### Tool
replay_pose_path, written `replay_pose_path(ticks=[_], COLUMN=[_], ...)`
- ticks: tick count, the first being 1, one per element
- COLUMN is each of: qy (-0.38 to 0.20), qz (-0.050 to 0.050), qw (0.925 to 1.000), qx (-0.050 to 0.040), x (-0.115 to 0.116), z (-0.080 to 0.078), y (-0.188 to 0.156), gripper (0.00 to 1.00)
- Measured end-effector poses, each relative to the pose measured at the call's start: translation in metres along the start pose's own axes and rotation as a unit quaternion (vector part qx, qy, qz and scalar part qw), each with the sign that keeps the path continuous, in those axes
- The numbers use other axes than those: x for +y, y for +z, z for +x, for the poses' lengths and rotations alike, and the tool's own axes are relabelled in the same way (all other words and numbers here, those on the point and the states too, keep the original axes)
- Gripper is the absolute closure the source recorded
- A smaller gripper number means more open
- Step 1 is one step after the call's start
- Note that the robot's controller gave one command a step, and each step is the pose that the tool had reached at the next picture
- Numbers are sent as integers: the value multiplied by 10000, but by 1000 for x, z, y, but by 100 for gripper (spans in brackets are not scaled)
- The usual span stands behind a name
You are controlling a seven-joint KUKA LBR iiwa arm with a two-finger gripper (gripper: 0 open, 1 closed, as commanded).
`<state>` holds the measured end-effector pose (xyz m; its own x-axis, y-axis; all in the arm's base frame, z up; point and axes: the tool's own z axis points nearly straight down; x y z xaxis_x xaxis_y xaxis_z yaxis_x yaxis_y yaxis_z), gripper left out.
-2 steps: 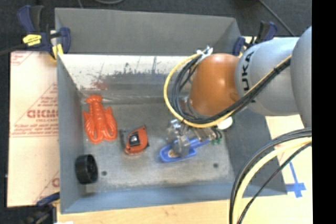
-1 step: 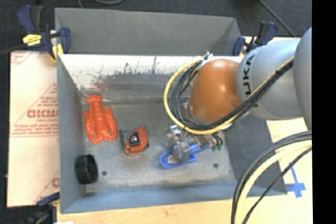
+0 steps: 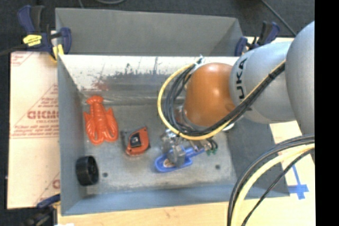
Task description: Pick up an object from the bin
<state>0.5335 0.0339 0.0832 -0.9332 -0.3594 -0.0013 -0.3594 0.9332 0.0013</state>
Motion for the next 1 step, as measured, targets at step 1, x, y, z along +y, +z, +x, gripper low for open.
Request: replay_pose_path(ticks=[1], qy=[-23], qz=[17], qw=[10000], qx=[-15], x=[-33], z=[-14], y=[-145], gripper=[100])
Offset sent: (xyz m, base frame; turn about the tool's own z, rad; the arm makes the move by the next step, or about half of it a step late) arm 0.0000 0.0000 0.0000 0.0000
